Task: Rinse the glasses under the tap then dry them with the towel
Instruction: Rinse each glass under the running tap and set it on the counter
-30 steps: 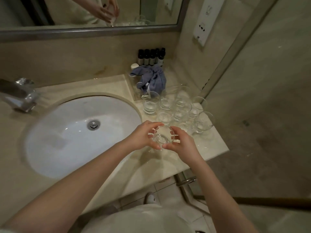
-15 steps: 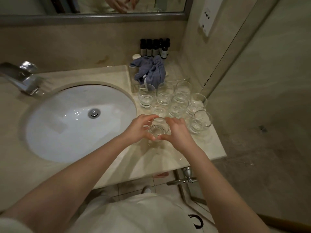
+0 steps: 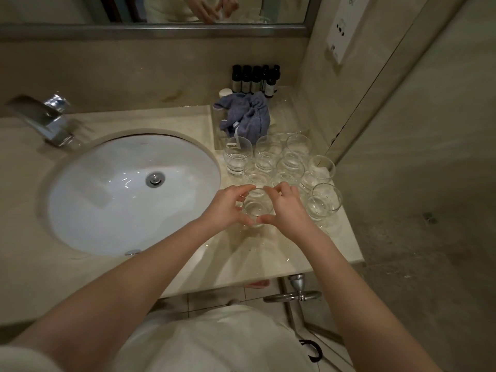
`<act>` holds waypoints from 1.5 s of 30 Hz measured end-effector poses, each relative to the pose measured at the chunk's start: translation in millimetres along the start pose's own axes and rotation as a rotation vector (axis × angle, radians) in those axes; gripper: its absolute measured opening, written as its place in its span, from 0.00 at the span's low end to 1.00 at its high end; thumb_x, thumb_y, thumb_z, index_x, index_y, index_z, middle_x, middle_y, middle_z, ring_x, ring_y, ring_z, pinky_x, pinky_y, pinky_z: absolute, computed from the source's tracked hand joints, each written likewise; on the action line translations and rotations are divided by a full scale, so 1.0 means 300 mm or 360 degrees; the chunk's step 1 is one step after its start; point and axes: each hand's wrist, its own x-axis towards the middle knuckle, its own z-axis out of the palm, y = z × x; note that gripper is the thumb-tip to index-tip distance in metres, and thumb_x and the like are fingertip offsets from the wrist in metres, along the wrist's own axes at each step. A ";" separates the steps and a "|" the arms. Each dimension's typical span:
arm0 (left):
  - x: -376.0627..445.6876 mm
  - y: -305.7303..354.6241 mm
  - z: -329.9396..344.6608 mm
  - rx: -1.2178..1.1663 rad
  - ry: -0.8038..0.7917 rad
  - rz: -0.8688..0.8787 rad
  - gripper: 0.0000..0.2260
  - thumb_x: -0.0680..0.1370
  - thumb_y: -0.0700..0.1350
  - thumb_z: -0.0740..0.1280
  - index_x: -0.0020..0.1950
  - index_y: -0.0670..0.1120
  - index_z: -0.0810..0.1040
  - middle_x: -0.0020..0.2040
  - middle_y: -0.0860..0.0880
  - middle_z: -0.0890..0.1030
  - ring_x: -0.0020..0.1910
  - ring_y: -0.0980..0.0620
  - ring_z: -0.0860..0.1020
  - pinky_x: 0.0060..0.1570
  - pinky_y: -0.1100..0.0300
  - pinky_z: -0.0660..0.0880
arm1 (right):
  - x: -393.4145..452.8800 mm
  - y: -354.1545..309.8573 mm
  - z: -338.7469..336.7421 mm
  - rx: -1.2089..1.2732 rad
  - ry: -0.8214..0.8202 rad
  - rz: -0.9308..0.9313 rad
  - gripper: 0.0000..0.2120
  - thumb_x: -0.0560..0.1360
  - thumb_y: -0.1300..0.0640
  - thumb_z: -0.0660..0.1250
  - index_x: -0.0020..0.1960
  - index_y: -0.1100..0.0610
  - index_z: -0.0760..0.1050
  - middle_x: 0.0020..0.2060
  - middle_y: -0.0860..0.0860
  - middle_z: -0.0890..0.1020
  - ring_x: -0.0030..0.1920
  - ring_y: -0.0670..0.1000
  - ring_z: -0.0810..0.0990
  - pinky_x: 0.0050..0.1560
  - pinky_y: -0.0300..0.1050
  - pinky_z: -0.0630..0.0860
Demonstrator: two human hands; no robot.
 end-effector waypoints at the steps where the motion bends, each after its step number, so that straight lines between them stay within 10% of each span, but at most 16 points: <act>1: 0.001 0.003 0.003 0.0024 0.0005 -0.0005 0.38 0.63 0.34 0.81 0.71 0.48 0.72 0.60 0.43 0.75 0.59 0.49 0.75 0.54 0.57 0.77 | 0.001 0.000 -0.001 -0.0003 -0.0007 -0.0007 0.36 0.74 0.50 0.72 0.77 0.55 0.60 0.67 0.56 0.66 0.67 0.56 0.62 0.65 0.44 0.63; 17: -0.018 0.044 -0.203 0.1168 -0.0307 -0.0106 0.36 0.68 0.49 0.79 0.73 0.49 0.67 0.66 0.46 0.72 0.63 0.45 0.73 0.57 0.53 0.73 | 0.070 -0.192 -0.087 -0.0729 -0.0222 -0.0140 0.30 0.72 0.49 0.73 0.69 0.57 0.68 0.66 0.54 0.69 0.68 0.58 0.63 0.62 0.57 0.66; 45: -0.889 -0.898 -1.606 0.0871 0.0231 -0.0791 0.33 0.66 0.45 0.80 0.69 0.47 0.72 0.65 0.45 0.74 0.59 0.46 0.76 0.52 0.56 0.75 | 0.348 -1.943 0.495 -0.0776 -0.0447 -0.0953 0.31 0.73 0.51 0.72 0.72 0.55 0.64 0.62 0.55 0.73 0.66 0.57 0.67 0.58 0.54 0.68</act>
